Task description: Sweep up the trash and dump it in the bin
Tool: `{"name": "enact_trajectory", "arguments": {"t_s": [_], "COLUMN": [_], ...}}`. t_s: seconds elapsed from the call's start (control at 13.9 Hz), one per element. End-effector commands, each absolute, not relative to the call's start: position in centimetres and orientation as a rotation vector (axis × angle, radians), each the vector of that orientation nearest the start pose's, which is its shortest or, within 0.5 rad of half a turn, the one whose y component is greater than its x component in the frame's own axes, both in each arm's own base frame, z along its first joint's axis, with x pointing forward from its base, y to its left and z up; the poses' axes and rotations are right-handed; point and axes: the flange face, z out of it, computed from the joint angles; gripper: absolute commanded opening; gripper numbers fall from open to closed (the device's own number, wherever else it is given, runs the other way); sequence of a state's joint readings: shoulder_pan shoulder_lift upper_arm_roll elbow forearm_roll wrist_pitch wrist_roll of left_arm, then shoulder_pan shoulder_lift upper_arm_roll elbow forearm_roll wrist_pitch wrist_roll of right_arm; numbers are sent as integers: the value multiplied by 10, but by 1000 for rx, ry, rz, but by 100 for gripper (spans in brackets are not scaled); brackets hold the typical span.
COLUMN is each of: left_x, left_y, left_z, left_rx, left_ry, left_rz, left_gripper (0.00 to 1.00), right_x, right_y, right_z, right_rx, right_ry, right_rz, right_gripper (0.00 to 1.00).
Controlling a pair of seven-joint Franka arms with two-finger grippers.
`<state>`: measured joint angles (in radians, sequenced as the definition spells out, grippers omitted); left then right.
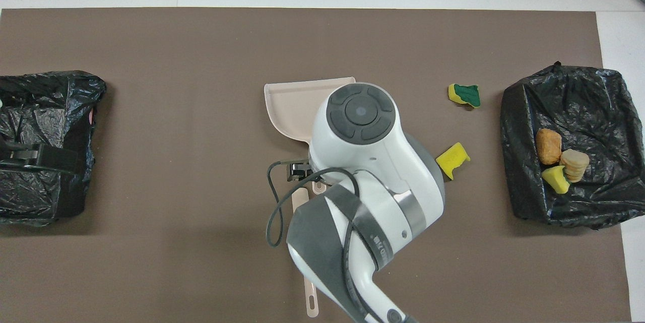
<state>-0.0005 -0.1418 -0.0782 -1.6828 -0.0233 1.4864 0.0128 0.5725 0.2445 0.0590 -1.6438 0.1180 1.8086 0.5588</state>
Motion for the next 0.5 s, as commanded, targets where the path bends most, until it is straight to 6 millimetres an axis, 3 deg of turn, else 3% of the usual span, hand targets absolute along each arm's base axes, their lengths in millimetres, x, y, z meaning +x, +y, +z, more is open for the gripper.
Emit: {"name": "enact_trajectory", "arguments": {"t_s": [0.0,0.14,0.29,0.43], "left_x": [500,500,500,500], "left_y": [-43,-43,-43,-43], "left_z": [643,643,643,643], "left_rx": [-3134,-3134,-3135,-3134], "left_ry": [136,136,137,136], "left_rz": [90,90,90,90], "left_gripper": [100,100,100,100], "right_x": [443,399,374,347], "right_y": [372,370,360,377], "right_z": [453,436,423,408], "right_rx": [-3081,-3072,-3061,-3067], "right_ry": [-45,-84,-81,-134], "right_rz": [202,161,200,243], "right_gripper": [100,100,100,100]}}
